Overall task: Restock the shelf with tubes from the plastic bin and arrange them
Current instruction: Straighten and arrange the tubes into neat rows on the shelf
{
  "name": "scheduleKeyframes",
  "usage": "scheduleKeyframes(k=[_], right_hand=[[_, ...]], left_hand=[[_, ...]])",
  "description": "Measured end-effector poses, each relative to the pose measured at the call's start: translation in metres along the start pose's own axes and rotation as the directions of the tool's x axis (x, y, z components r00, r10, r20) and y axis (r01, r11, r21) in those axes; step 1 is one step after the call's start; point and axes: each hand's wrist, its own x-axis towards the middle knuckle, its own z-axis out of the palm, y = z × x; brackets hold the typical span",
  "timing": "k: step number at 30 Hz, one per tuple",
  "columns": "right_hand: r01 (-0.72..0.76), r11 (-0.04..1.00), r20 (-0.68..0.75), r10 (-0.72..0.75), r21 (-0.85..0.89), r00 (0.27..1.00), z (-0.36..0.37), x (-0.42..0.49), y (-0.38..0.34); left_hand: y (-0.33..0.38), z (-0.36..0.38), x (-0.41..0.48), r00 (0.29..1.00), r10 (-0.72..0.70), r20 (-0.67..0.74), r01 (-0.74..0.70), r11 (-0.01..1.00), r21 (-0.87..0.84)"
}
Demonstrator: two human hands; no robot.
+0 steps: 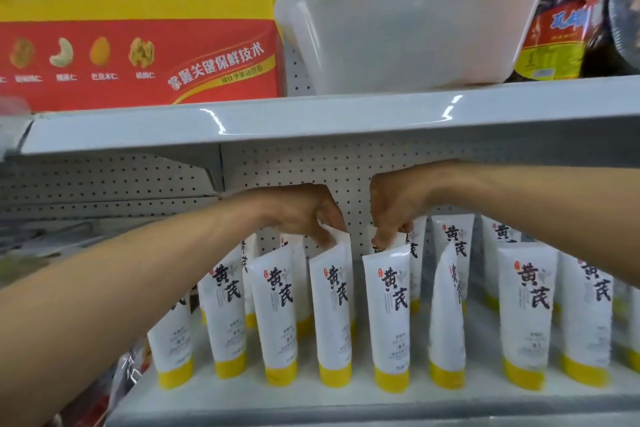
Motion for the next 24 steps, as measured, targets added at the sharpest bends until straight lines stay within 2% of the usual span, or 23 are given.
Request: scheduleKeyframes(k=[4,7,14,20,24], right_hand=[[0.045,0.999,-0.058,-0.043,0.031,0.997,0.003,0.010,0.000],[0.077,0.996,-0.105,-0.072,0.042,0.992,0.006,0.016,0.001],[0.150,0.987,-0.188,-0.138,0.053,0.973,0.006,0.040,0.004],[0.117,0.993,-0.157,-0.118,-0.014,0.981,0.009,0.052,0.009],[0.118,0.993,-0.164,-0.114,0.015,0.980,0.013,0.055,0.015]], left_hand=[[-0.013,0.000,0.006,0.996,0.005,-0.086,-0.006,1.000,-0.007],[-0.022,-0.005,0.008,0.989,-0.043,-0.145,0.043,0.999,-0.002],[-0.031,-0.008,0.014,0.986,-0.059,-0.158,0.071,0.994,0.077],[-0.035,-0.009,0.017,0.989,-0.055,-0.140,0.065,0.996,0.068],[-0.037,-0.010,0.019,0.990,-0.047,-0.132,0.057,0.996,0.074]])
